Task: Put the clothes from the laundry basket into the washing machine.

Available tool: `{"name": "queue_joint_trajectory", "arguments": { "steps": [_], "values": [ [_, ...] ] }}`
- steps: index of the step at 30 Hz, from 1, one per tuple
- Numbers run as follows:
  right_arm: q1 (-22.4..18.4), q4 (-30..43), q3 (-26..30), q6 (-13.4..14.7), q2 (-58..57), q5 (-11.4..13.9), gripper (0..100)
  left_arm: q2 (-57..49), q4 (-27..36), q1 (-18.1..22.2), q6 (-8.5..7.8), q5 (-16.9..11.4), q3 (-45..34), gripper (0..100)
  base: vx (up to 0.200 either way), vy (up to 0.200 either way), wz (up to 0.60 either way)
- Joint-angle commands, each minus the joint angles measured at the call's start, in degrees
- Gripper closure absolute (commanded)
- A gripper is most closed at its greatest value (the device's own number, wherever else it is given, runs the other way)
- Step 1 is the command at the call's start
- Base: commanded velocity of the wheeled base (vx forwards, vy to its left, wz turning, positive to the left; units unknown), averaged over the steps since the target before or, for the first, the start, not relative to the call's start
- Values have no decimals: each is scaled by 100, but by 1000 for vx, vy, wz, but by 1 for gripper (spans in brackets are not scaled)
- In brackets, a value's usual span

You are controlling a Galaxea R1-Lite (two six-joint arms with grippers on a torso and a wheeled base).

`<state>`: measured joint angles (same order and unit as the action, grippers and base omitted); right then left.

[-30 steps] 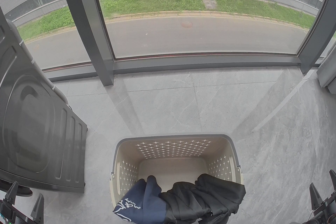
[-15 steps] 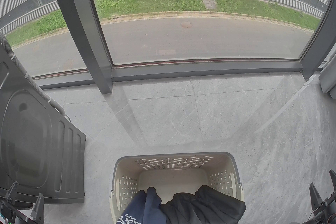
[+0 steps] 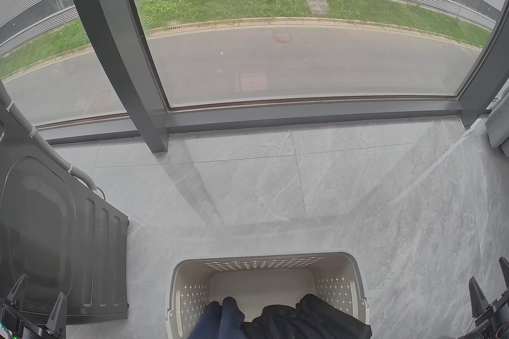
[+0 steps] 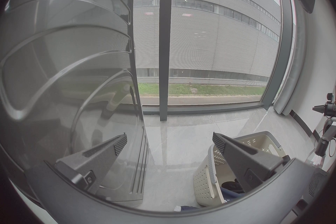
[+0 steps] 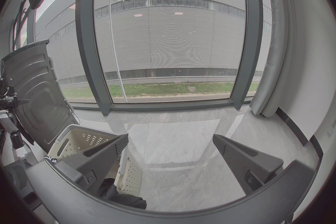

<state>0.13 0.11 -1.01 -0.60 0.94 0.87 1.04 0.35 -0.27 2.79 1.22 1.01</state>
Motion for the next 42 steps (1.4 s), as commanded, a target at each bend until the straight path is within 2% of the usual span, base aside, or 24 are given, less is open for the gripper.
{"name": "queue_joint_trajectory", "arguments": {
  "steps": [1,32,42],
  "values": [
    [4,-2,92,-2,-94,1,0,-51,0,0,2,1,-84,0,0,0,0],
    [4,-2,92,-2,-94,1,0,-51,0,0,2,1,-84,0,0,0,0],
    [4,-2,92,-2,-94,1,0,-51,0,0,2,1,-84,0,-200,0,0]
  ]
}}
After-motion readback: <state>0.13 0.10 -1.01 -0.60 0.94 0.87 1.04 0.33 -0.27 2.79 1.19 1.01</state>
